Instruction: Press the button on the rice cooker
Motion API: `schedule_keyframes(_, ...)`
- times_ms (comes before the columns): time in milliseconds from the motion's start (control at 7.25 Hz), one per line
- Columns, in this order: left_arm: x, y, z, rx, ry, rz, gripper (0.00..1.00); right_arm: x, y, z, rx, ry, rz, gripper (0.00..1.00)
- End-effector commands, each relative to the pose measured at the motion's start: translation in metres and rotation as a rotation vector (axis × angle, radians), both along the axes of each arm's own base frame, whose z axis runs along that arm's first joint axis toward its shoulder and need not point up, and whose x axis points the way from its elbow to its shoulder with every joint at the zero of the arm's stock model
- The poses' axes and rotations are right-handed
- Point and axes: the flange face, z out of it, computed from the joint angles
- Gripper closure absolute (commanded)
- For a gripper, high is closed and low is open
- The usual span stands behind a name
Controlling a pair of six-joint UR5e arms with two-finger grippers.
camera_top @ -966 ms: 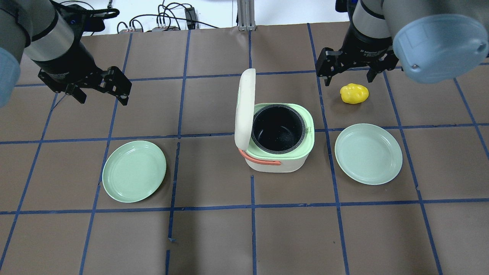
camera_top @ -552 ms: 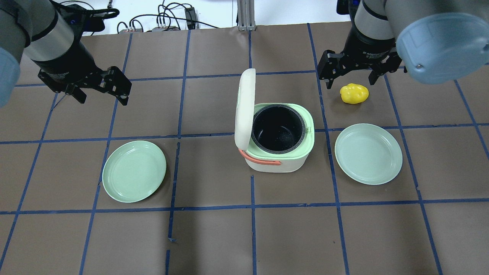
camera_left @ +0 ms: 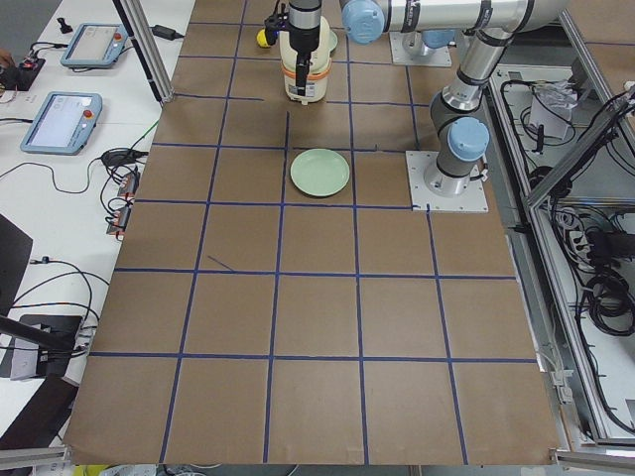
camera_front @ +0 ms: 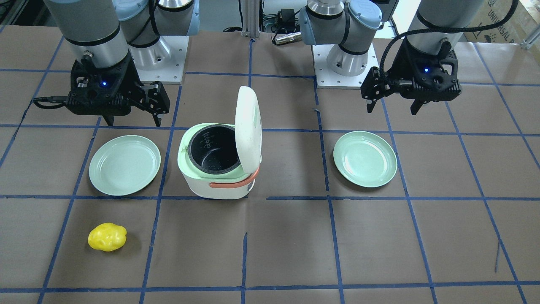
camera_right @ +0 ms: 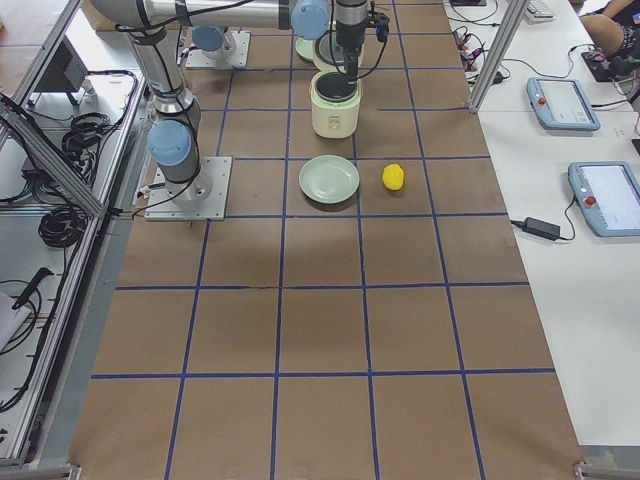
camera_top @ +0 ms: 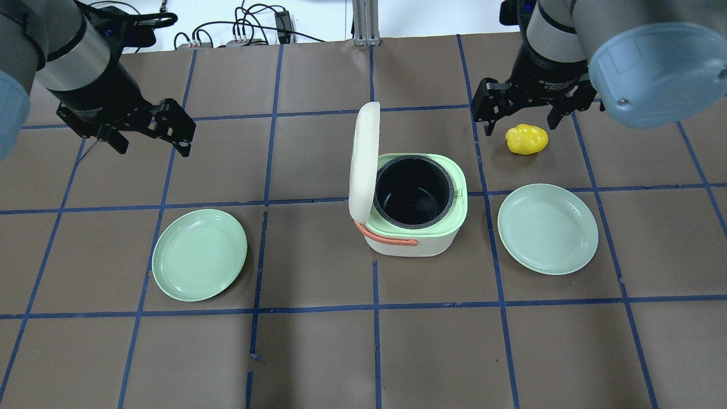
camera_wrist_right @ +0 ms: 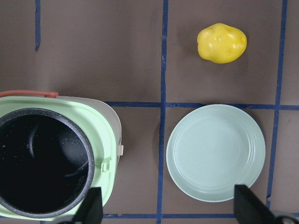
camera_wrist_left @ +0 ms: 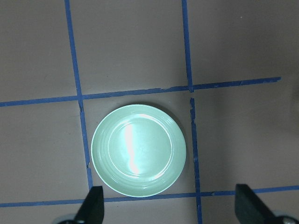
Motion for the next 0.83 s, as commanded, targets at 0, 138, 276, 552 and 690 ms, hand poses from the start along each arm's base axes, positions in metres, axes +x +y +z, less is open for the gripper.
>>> schedule_keyframes(0,0.0000,0.0005,0.0007,-0.001,0.000,-0.002,0.00,0.0000,0.0013,-0.0012,0.003,-0.001,0.000,0.00)
schedule_keyframes(138,-0.0001,0.0005,0.0007,-0.002,0.000,0.000,0.00,0.0000,0.0017,-0.0027,0.006,0.000,0.003,0.00)
schedule_keyframes(276,0.0000,0.0000,0.0000,0.000,0.000,-0.002,0.00,0.0000,0.0014,-0.0030,0.003,0.000,0.005,0.00)
schedule_keyframes(552,0.0000,0.0005,0.0007,-0.002,0.000,0.000,0.00,0.0000,0.0014,-0.0030,0.004,0.001,0.026,0.00)
schedule_keyframes(690,0.0000,0.0000,0.0000,0.000,0.000,0.000,0.00,-0.0002,0.0014,-0.0030,0.004,0.002,0.026,0.00)
